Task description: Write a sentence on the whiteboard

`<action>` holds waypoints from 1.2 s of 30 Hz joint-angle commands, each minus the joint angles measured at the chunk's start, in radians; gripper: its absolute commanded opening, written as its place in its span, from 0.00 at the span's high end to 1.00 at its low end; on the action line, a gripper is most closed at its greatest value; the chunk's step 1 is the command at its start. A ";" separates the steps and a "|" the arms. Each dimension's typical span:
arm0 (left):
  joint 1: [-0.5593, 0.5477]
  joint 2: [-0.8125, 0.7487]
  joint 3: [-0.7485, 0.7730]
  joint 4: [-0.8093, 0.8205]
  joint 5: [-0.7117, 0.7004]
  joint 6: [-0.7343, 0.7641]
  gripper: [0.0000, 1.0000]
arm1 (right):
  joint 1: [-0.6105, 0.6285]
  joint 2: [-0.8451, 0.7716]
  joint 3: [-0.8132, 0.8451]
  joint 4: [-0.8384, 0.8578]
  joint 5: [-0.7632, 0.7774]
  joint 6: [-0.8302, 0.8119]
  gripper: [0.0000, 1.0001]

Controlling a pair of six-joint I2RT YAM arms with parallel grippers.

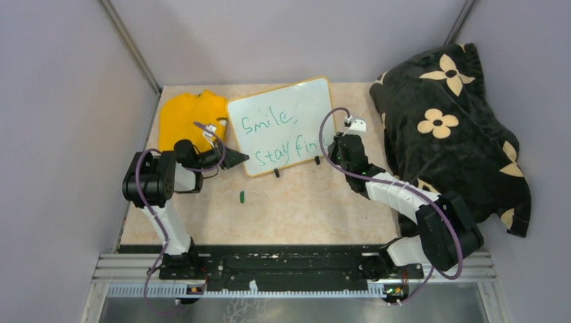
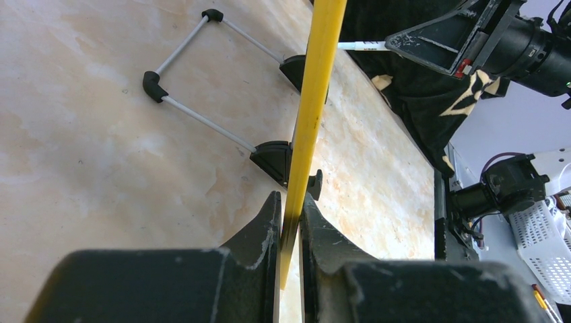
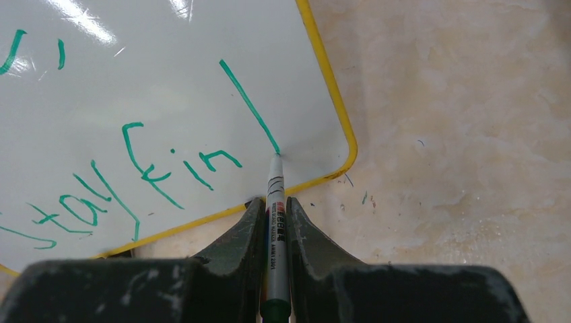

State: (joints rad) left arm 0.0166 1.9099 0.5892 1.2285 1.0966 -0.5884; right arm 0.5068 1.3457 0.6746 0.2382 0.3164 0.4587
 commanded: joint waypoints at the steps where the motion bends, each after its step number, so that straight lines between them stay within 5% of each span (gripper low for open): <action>1: 0.002 0.029 0.003 -0.059 -0.024 0.001 1.00 | -0.007 -0.029 0.019 0.039 -0.007 0.015 1.00; 36: 0.003 0.029 0.003 -0.060 -0.022 0.001 1.00 | -0.005 0.019 0.095 0.047 -0.064 -0.003 1.00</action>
State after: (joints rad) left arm 0.0166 1.9099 0.5892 1.2278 1.0969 -0.5873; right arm 0.5056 1.3647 0.7425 0.2390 0.2813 0.4633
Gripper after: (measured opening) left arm 0.157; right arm 0.126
